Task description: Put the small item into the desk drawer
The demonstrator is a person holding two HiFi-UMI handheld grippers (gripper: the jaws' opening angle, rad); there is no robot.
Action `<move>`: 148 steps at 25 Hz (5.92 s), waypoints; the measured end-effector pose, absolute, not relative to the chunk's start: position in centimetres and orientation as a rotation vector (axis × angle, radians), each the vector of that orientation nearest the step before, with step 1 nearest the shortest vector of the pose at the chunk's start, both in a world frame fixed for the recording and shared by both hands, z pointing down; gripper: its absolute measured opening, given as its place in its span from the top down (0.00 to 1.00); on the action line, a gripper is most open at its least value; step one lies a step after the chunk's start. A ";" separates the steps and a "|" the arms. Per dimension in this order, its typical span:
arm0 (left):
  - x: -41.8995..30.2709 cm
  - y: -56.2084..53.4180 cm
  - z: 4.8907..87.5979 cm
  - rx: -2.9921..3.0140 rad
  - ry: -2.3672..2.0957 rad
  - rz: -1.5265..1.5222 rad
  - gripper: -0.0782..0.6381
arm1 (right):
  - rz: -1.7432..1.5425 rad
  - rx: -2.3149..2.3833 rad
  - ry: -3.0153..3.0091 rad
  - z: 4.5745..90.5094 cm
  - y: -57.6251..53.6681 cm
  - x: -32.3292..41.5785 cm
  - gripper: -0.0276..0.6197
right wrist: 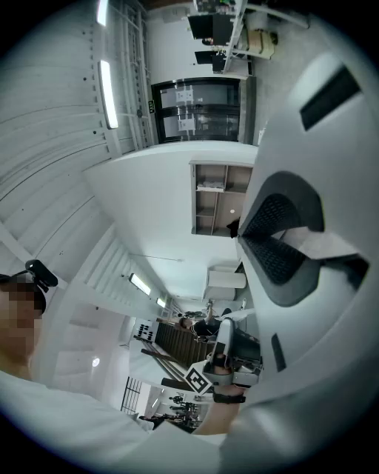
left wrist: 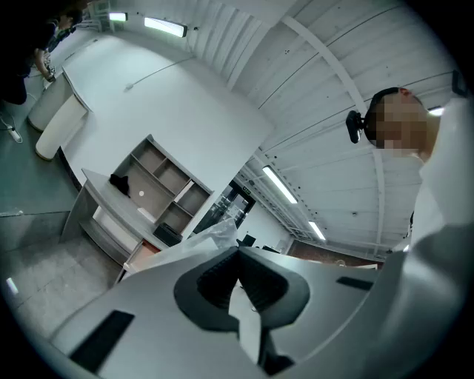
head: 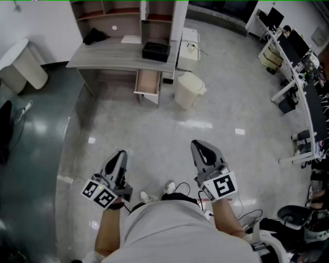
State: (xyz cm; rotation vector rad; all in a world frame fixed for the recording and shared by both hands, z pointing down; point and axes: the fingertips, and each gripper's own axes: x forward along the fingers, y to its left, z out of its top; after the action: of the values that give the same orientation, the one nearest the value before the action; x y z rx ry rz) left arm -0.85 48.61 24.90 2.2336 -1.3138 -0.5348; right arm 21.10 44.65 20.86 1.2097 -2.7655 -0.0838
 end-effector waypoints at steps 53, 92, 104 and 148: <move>-13.0 10.5 32.0 2.172 -1.288 -0.471 0.87 | 0.021 1.173 -2.661 24.5 9.5 7.7 0.92; -9.5 -8.1 34.3 2.080 -1.454 -0.351 0.87 | 0.128 0.975 -2.816 27.3 -15.0 8.7 0.92; -10.1 -9.3 39.4 2.005 -1.460 -0.284 0.87 | 0.186 0.930 -2.784 30.3 -15.8 7.6 0.92; -5.6 -17.8 66.4 1.935 -1.349 -0.039 0.87 | 0.358 0.859 -2.694 50.1 -17.9 5.7 0.92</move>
State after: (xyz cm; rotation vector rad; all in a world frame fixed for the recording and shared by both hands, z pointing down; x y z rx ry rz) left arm -5.60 -17.84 66.43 1.9354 -1.3491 -0.0391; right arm 5.74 -17.92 50.15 0.8587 -2.6941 0.3580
